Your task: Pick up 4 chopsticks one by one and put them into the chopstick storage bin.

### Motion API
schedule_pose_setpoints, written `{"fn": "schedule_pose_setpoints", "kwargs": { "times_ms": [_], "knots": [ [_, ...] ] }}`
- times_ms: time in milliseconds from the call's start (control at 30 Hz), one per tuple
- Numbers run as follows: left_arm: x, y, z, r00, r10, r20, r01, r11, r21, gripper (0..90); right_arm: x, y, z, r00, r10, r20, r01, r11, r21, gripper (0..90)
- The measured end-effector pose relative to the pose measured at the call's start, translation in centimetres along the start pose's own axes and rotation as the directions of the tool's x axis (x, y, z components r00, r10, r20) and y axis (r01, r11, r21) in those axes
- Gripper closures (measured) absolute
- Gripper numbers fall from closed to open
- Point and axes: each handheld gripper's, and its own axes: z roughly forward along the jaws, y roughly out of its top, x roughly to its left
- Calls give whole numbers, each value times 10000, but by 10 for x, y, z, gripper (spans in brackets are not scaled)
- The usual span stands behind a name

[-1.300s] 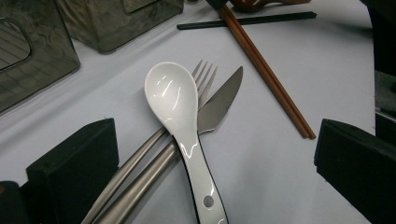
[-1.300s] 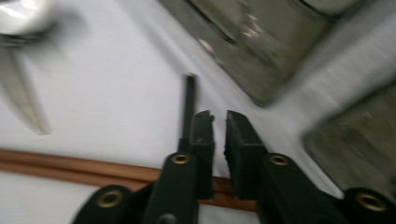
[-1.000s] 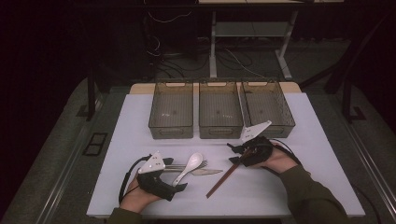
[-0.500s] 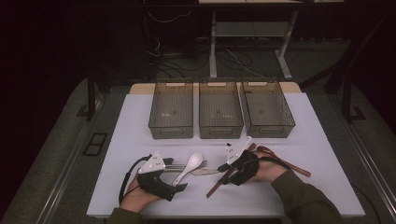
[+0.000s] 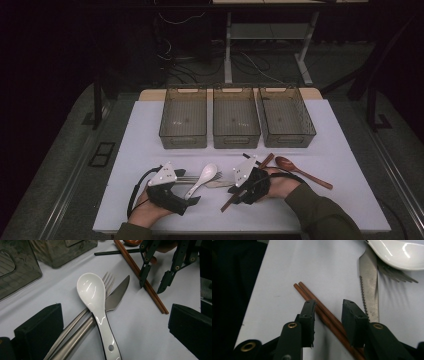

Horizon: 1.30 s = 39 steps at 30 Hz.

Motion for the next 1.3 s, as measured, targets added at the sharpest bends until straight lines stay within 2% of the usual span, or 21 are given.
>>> {"fn": "schedule_pose_setpoints", "kwargs": {
  "times_ms": [500, 633, 733, 767, 967, 1067, 1133, 1300],
  "knots": [
    [0, 0, -1, 10000, 13, -6, -13, 10000, 1, 0, -8, 7, 2, 9998, 18, 174, -14, 9998, -207, 712],
    [0, 0, -1, 10000, 16, -8, -16, 10000, -14, 0, -6, 8, 4, 10000, -33, 10, 33, 9998, -186, 711],
    [0, 0, -1, 10000, 8, -14, -8, 10000, -9, 0, -4, 7, 6, 9993, -264, -247, 263, 9996, -75, 684],
    [0, 0, 0, 10000, 19, -9, -19, 10000, 3, 0, -3, 7, 7, 9994, -291, -202, 289, 9995, -85, 684],
    [0, 1, 0, 10000, 40, -5, -40, 10000, 39, 0, -4, 7, 6, 9993, -202, -313, 199, 9998, -98, 699],
    [0, 0, 0, 10000, 35, -6, -35, 10000, 39, 0, -5, 9, 6, 9997, -175, -193, 172, 9998, -139, 707],
    [0, 1, 0, 10000, 51, -7, -50, 10000, 43, 0, -7, 10, 7, 9995, -318, -59, 317, 9994, -162, 708],
    [0, 1, -1, 10000, 28, -31, -27, 10000, 23, 0, -8, 15, 9, 9994, -339, -43, 338, 9994, -120, 717]
  ]
}}
